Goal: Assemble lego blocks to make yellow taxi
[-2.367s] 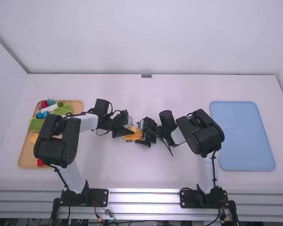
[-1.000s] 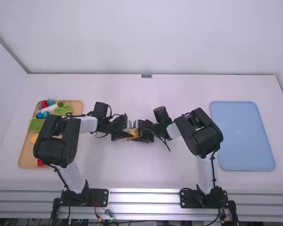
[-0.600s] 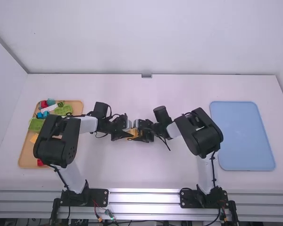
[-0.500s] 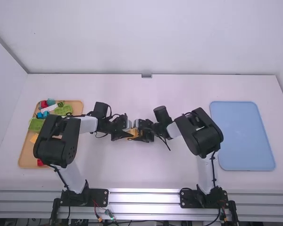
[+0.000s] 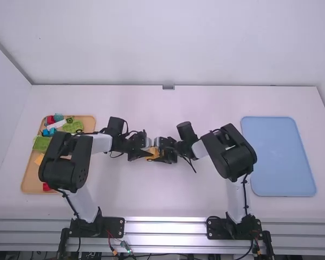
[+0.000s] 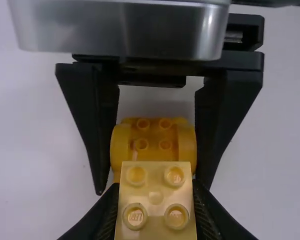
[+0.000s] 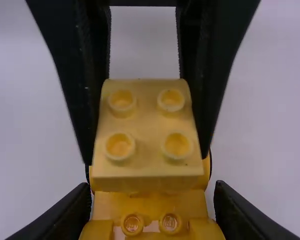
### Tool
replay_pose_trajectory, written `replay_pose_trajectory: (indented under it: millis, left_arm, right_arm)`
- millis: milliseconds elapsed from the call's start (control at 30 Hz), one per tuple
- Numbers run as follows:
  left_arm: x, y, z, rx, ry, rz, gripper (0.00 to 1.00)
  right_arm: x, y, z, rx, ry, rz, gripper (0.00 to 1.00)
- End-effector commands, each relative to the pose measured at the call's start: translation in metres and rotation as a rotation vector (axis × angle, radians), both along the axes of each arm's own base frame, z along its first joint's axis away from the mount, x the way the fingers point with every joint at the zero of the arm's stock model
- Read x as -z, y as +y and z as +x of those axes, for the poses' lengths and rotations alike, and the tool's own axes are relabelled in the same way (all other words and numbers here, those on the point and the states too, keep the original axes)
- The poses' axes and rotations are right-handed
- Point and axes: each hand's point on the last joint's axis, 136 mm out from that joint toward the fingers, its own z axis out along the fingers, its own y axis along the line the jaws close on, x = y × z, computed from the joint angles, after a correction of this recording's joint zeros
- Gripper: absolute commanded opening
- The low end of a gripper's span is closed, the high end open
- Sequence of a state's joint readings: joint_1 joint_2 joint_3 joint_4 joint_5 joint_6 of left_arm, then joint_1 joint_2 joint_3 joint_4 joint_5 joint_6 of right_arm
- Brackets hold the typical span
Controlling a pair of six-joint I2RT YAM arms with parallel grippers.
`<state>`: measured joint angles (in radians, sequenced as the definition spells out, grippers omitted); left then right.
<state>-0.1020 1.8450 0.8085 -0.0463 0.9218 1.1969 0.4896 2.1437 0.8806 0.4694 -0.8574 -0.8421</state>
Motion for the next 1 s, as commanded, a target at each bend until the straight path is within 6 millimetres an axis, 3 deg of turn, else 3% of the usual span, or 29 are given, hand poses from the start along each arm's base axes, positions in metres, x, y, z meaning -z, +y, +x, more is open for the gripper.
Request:
replay_pose_trajectory:
  millis: [0, 467, 533, 633, 733, 967]
  left_arm:
    - [0.0083, -0.0028, -0.0093, 0.010, 0.048, -0.021, 0.02]
    - [0.0153, 0.0035, -0.0079, -0.009, 0.068, -0.022, 0.02]
    - [0.0152, 0.0031, -0.0078, -0.008, 0.067, -0.022, 0.07]
    - [0.0152, 0.0017, -0.0075, -0.004, 0.061, -0.021, 0.28]
    - [0.0150, 0.0014, -0.0065, -0.003, 0.054, -0.020, 0.36]
    - [0.0147, 0.0014, -0.0057, -0.003, 0.049, -0.021, 0.37]
  right_arm:
    - [0.0240, -0.0134, -0.0027, 0.050, 0.040, -0.083, 0.47]
    - [0.0240, -0.0130, -0.0030, 0.049, 0.040, -0.083, 0.47]
    - [0.0240, -0.0121, -0.0039, 0.045, 0.040, -0.083, 0.47]
    - [0.0240, -0.0134, -0.0027, 0.050, 0.040, -0.083, 0.47]
    - [0.0240, -0.0118, -0.0043, 0.044, 0.040, -0.083, 0.48]
    - [0.0240, -0.0111, -0.0049, 0.042, 0.040, -0.083, 0.48]
